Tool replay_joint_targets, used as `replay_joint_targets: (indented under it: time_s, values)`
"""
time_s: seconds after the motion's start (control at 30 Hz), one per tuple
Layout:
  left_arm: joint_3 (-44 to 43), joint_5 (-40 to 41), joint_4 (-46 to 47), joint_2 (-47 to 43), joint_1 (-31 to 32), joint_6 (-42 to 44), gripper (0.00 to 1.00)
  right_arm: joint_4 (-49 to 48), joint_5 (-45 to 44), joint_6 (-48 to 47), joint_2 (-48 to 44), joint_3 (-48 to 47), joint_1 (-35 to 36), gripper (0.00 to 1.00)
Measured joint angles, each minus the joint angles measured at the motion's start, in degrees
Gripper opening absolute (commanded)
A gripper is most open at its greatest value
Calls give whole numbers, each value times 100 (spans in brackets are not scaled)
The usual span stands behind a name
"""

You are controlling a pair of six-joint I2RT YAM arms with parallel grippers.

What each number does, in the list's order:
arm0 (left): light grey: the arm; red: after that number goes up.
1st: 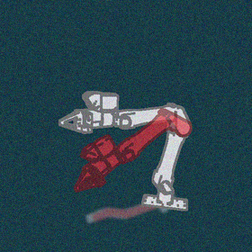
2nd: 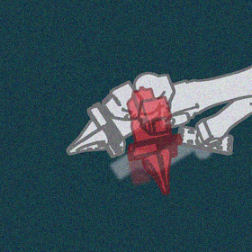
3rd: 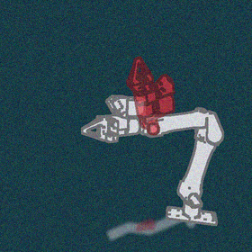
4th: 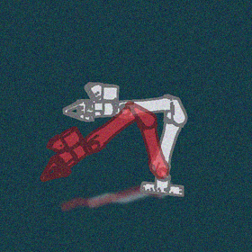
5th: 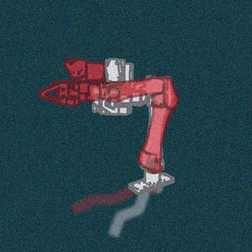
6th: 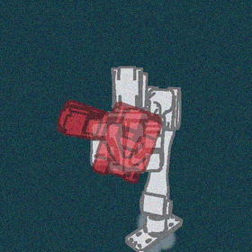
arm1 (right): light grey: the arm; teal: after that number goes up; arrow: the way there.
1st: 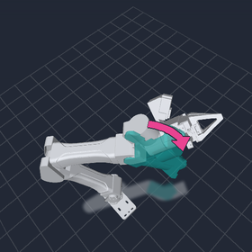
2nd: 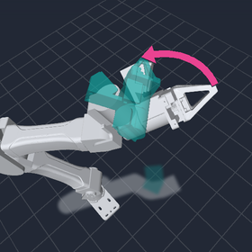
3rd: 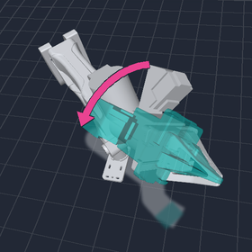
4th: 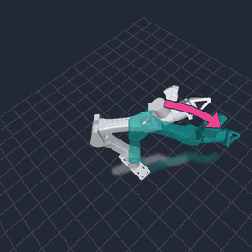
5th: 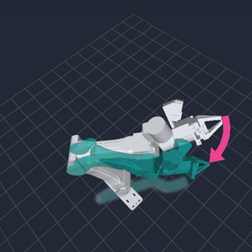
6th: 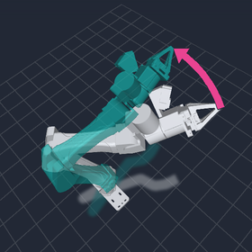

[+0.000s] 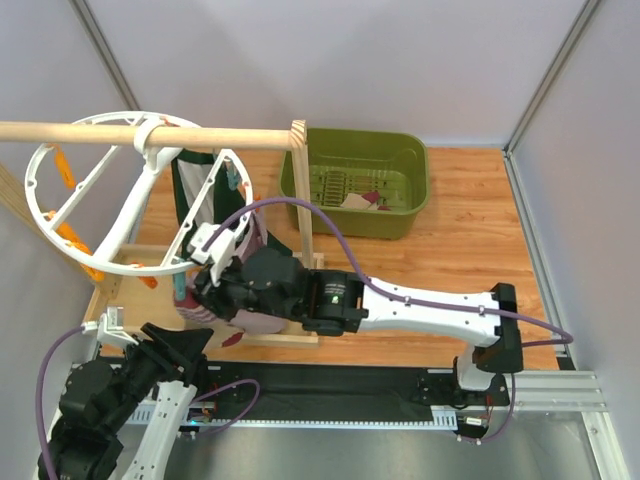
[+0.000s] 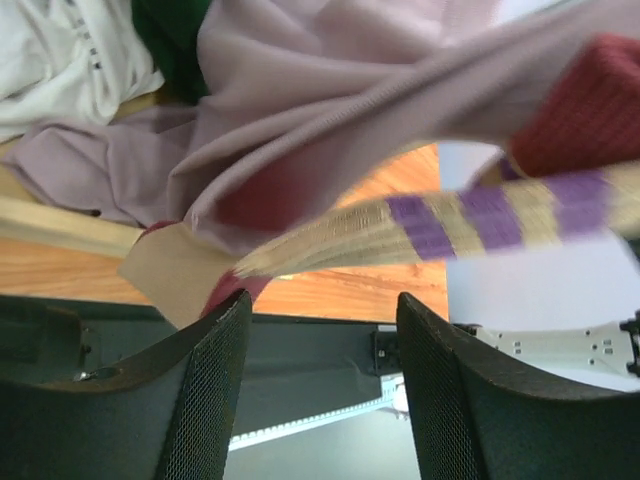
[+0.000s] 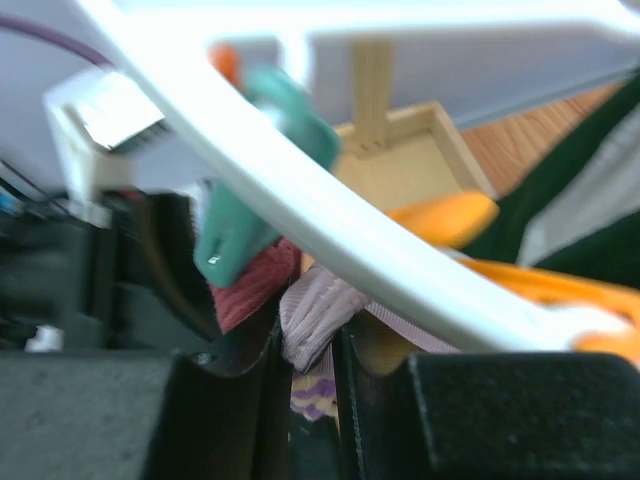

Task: Clip the socks to the hanger
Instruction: Rotate the hanger at the clothesline.

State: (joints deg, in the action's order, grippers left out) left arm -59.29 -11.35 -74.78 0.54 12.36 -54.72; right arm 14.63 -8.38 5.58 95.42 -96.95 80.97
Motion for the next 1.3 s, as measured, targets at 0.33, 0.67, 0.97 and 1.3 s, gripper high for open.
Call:
replay_joint_targets:
  time_s: [0.33,0.67,0.97,1.3]
  values:
    - [413,507,-90,-2,0,-723,70,199,-573,1158,1158,-1893,673,41]
    - [973,1421,114,-2,0,-1217,86,820,-772,1471,673,-1211,710,77]
    - [1117,1663,688,-2,0,-1121,84,1624,-1469,1257,-1104,70,745,80]
    - [1812,275,1434,-2,0,-710,78,1370,-264,968,-660,-1029,876,78]
